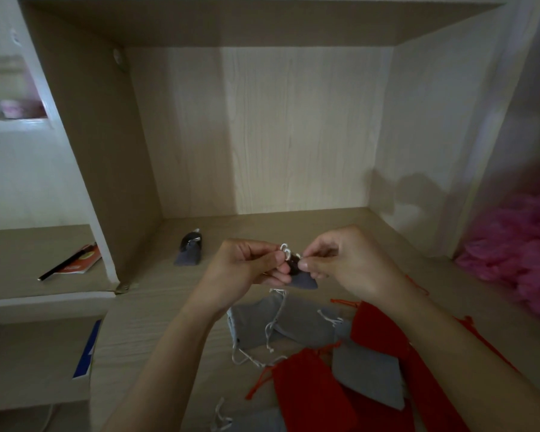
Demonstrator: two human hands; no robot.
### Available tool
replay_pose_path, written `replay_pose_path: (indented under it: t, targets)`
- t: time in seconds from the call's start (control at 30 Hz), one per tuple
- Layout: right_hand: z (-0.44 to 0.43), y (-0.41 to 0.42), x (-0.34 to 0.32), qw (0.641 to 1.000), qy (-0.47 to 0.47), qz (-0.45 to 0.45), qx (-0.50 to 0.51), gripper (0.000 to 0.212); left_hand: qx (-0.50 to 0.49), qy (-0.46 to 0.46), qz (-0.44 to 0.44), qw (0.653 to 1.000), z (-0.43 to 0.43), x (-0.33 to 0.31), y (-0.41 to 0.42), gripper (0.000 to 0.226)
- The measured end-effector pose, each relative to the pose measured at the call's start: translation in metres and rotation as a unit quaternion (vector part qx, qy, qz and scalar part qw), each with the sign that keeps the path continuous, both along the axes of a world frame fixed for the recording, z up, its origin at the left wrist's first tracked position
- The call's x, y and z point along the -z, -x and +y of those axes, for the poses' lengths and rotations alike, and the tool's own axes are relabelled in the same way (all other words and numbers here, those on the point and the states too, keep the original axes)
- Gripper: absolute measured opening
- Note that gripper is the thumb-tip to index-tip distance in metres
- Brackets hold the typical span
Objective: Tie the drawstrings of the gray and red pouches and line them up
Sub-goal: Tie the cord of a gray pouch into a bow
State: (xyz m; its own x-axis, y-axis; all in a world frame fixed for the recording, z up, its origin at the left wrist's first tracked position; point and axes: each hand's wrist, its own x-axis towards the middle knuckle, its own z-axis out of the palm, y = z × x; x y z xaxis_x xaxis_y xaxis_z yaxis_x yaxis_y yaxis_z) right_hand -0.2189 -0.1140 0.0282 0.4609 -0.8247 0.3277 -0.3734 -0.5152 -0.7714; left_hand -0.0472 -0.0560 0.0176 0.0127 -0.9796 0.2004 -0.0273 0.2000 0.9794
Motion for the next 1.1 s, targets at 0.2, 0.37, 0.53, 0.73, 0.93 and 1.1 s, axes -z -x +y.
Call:
replay_pose_path:
  t: [0.2,0.37,0.53,0.73,0.93,1.1]
  targets:
    - [0.006,0.004,-0.007,0.981,-0.144,0.009,-0.127,0.011,0.003,-0.024,-0.004,1.000,-0.001,0.001,0.001,0.013]
    - [0.006,-0.008,0.001,0.985,-0.123,-0.089,-0.077,0.009,-0.002,-0.027,0.004,1.000,-0.002,0.002,0.001,0.015]
    - [0.007,-0.009,0.002,0.990,-0.057,-0.111,-0.067,0.015,-0.010,-0.022,-0.007,1.000,-0.001,0.001,0.003,0.018]
    - [0.006,-0.007,0.001,0.997,0.036,-0.043,-0.047,0.019,0.020,-0.031,-0.029,0.999,0.000,0.001,0.003,0.013]
    - [0.010,-0.009,0.001,0.998,0.043,-0.017,-0.053,0.017,0.035,-0.037,-0.079,0.996,0.002,0.000,-0.003,0.010]
    - [-0.001,0.006,0.000,0.994,-0.028,0.101,-0.032,0.012,0.017,-0.024,-0.085,0.996,-0.001,0.001,-0.004,0.013]
